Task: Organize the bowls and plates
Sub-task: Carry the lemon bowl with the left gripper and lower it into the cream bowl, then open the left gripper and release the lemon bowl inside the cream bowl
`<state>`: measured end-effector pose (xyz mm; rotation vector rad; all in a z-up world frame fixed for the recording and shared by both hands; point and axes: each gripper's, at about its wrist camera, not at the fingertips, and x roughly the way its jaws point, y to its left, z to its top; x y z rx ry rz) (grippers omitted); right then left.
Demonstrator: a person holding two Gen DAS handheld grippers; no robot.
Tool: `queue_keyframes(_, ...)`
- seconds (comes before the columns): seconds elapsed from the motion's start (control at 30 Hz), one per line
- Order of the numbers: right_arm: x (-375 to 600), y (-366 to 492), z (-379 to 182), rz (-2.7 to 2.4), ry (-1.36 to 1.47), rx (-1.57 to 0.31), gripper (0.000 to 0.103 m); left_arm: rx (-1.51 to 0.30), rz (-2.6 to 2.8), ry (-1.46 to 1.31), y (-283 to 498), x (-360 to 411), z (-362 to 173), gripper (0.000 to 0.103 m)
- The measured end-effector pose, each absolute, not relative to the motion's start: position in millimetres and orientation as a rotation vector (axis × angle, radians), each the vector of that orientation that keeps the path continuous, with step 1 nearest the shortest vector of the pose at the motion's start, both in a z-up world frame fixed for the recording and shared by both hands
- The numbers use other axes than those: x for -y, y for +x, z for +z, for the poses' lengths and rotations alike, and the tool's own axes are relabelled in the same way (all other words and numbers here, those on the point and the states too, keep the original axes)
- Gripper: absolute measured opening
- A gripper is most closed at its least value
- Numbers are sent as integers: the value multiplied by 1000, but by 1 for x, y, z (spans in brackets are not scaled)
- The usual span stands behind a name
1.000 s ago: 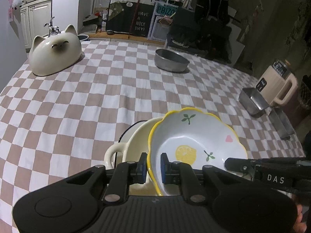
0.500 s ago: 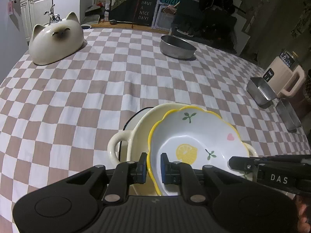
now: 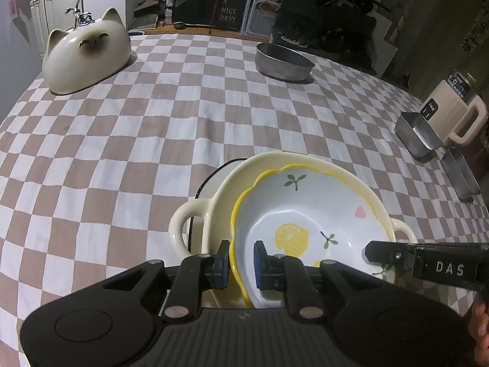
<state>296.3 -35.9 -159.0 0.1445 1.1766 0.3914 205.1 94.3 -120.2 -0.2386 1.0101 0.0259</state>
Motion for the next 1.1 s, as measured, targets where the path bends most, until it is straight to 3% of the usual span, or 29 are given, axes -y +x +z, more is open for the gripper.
queue_keyframes(1.1, 33, 292, -158, 370, 174, -1151, 12, -1008, 26, -260, 207, -96, -121, 16)
